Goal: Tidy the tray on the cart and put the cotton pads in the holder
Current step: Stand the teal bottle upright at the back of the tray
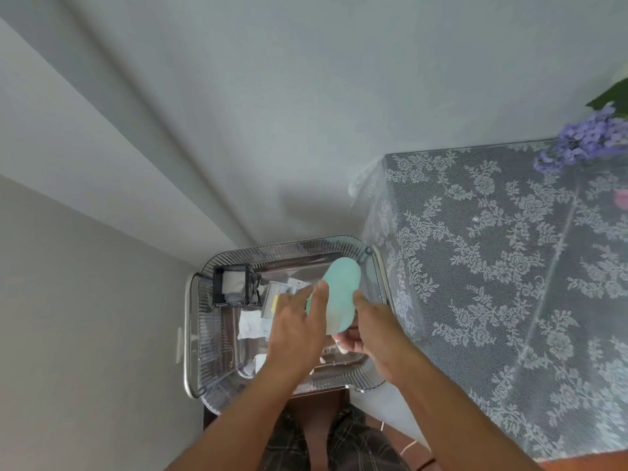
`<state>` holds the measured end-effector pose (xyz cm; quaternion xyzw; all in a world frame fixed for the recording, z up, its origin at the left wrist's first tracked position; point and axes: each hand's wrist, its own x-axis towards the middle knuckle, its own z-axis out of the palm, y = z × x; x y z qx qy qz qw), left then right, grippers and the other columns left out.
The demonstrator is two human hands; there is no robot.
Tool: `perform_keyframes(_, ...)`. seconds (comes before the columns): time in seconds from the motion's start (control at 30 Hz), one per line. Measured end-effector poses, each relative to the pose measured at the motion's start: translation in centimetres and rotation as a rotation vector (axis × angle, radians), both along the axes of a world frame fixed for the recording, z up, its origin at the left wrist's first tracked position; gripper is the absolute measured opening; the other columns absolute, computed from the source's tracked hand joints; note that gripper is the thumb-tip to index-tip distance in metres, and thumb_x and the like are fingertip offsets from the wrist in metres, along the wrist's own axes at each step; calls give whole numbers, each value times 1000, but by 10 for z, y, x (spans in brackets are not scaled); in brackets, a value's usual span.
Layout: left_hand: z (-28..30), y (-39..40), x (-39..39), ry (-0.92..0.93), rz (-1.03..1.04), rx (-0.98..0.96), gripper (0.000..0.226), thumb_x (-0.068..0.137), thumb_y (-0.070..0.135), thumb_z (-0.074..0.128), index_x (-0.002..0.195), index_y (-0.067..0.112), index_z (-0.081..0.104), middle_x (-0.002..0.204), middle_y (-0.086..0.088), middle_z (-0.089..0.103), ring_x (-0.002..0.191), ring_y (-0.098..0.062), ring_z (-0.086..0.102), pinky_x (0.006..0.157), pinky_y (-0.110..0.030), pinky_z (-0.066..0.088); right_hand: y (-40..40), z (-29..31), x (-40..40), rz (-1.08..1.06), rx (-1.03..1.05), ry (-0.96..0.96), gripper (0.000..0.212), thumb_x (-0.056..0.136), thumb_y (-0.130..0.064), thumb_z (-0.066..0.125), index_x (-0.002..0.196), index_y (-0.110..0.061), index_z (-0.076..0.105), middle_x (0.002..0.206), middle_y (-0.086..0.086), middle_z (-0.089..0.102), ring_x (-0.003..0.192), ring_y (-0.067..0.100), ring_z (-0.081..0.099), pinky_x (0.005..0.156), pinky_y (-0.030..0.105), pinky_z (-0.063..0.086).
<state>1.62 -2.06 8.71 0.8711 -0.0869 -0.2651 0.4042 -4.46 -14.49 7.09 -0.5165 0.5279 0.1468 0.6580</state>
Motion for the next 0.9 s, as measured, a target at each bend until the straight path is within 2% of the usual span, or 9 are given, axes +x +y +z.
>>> perform_keyframes(0.07,9,-11,13,-2,-8,-42,73,96,69,24,105,9,65,97,-19,62,94,-34,57,70,-38,43,-7,3,9,-24,-27,-9,45,108,-45,40,108,-8,66,91,23,79,62,24,74,59,34,62)
perform_keyframes(0.17,20,-26,32,30,-12,-23,62,99,63,25,92,18,66,97,-13,66,94,-28,58,76,-39,43,-15,5,20,-14,-139,-29,44,107,-47,37,113,-12,64,97,16,75,59,19,77,48,26,56)
perform_keyframes(0.23,21,-33,39,61,-22,4,68,97,67,21,106,19,69,105,-9,65,103,-26,55,90,-43,43,-17,6,25,-38,-172,-53,42,107,-45,36,113,-14,64,98,13,73,59,19,77,48,27,57)
perform_keyframes(0.33,21,-39,41,98,21,-85,64,97,68,22,109,24,68,105,0,65,98,-14,57,80,-28,43,-15,9,29,-134,-137,-113,38,107,-45,35,104,-21,64,99,10,73,63,17,78,49,29,58)
perform_keyframes(0.5,13,-35,36,124,45,-238,51,100,62,29,120,31,63,111,9,66,104,-7,59,84,-28,44,-1,9,27,-221,-130,-209,28,109,-36,37,102,-32,64,117,5,71,101,21,73,81,44,60)
perform_keyframes(0.57,5,-25,32,173,80,-287,43,98,62,35,112,35,66,104,15,69,98,1,61,77,-18,45,7,8,22,-268,-154,-258,26,107,-29,43,114,-32,68,118,-2,73,108,16,71,91,42,56)
perform_keyframes(0.7,-30,12,10,166,121,-120,19,97,50,49,108,41,62,103,22,67,96,8,59,71,-10,41,26,-6,8,-278,-233,-278,27,105,-37,51,96,-45,75,106,-9,78,101,8,73,88,36,57)
perform_keyframes(0.8,-68,40,-14,236,113,103,37,98,45,51,129,26,58,125,5,63,109,-12,57,85,-29,44,41,-25,-5,-172,-239,-210,18,100,-40,55,98,-43,72,98,-13,79,97,6,74,85,35,59)
perform_keyframes(0.9,-91,55,-30,284,89,222,50,97,41,51,142,19,48,139,-6,53,122,-22,51,97,-40,44,54,-52,-9,19,-164,-92,18,100,-32,53,108,-35,69,111,-7,75,106,18,71,95,46,57)
